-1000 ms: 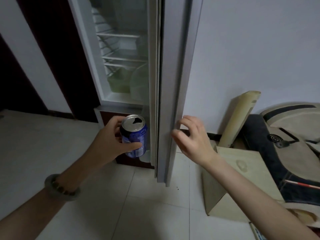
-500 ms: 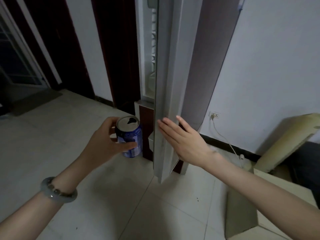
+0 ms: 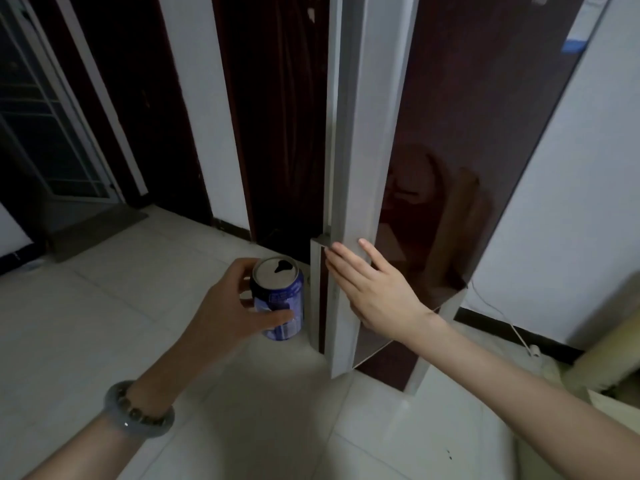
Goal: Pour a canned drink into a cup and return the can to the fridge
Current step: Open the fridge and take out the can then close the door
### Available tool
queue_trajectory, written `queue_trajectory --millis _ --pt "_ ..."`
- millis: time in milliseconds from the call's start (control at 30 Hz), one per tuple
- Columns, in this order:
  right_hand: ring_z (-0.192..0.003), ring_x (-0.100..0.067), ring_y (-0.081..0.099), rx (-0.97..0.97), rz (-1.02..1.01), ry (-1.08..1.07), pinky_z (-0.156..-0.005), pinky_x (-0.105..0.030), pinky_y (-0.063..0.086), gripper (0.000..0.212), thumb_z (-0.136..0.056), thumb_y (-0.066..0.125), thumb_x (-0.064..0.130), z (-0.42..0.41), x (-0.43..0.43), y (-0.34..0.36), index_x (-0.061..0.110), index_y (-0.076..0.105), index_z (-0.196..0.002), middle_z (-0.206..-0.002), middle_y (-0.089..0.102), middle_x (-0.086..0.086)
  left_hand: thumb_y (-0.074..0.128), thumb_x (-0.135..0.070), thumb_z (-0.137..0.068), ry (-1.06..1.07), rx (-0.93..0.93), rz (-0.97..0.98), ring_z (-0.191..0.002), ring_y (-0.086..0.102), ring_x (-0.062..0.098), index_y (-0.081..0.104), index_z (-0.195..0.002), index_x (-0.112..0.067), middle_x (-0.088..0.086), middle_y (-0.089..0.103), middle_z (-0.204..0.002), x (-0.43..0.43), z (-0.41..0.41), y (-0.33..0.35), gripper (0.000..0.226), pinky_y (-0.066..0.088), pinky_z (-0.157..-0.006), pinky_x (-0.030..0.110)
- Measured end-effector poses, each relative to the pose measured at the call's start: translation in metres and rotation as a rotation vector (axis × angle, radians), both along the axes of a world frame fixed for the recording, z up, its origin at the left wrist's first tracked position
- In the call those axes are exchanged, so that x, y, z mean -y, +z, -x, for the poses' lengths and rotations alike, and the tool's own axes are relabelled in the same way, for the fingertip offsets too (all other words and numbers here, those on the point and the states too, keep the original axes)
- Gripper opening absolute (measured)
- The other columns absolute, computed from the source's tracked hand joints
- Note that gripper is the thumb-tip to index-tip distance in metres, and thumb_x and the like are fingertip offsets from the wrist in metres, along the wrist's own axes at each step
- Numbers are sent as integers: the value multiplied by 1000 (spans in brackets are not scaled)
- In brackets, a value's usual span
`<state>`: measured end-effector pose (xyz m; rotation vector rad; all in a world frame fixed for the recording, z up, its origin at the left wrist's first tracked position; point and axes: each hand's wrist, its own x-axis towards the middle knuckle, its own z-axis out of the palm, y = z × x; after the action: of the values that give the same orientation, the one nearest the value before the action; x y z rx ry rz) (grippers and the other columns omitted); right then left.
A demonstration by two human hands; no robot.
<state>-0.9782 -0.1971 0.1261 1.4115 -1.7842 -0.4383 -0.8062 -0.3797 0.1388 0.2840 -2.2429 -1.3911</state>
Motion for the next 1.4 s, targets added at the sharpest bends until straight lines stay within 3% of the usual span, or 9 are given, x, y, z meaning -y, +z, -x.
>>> queue_trajectory --millis 100,267,500,567,767,967,1167,1400 --pt "-140 -28 29 3 14 -75 -112 -55 21 55 -82 43 18 7 42 1 3 48 -134 -145 42 -13 88 -15 -58 -40 14 37 -98 58 -8 50 -105 -38 -31 61 -102 42 9 2 64 49 -73 8" --pt "-140 -27 29 1 -9 -202 -112 -56 19 54 -78 53 23 21 99 3 7 53 -130 -144 44 -12 88 -15 -60 -81 21 36 -99 59 -6 51 -107 -35 -17 63 -107 104 27 5 63 48 -75 8" --pt "-144 -27 15 -24 -114 -329 -114 -54 9 62 -83 51 27 55 153 7 9 39 -140 -151 32 -10 87 -20 -61 -113 28 29 -100 57 -7 49 -108 -33 -15 62 -110 153 67 0 62 45 -77 5" --pt "-145 -27 10 -29 -130 -327 -114 -54 5 61 -84 48 26 69 168 5 9 36 -142 -153 28 -11 87 -20 -61 -106 17 12 -100 58 -5 49 -108 -33 -15 62 -108 165 81 -2 61 48 -77 8" --pt "-140 -27 28 -95 -35 -230 -112 -55 19 53 -77 57 24 120 209 -3 11 55 -129 -143 46 -10 87 -22 -58 -114 -3 10 -96 62 0 52 -105 -34 -20 64 -102 203 132 -6 60 51 -77 17" --pt "-138 -27 34 -157 -69 -191 -110 -58 14 51 -73 66 28 175 246 0 18 62 -122 -137 53 -8 82 -39 -52 -127 7 17 -96 61 -2 50 -105 -41 -26 62 -103 247 195 -1 62 52 -76 19" --pt "-136 -28 36 -145 -61 -190 -110 -56 16 48 -76 64 31 221 279 2 16 62 -121 -135 54 -9 83 -39 -50 -140 -22 -33 -96 63 0 53 -105 -37 -21 65 -104 277 256 -1 62 53 -75 24" --pt "-141 -28 27 -150 -124 -281 -111 -55 11 50 -81 61 31 263 296 4 20 55 -130 -144 45 -8 85 -41 -50 -158 12 -17 -96 63 -3 51 -102 -44 -23 64 -104 297 299 -7 63 48 -75 12"
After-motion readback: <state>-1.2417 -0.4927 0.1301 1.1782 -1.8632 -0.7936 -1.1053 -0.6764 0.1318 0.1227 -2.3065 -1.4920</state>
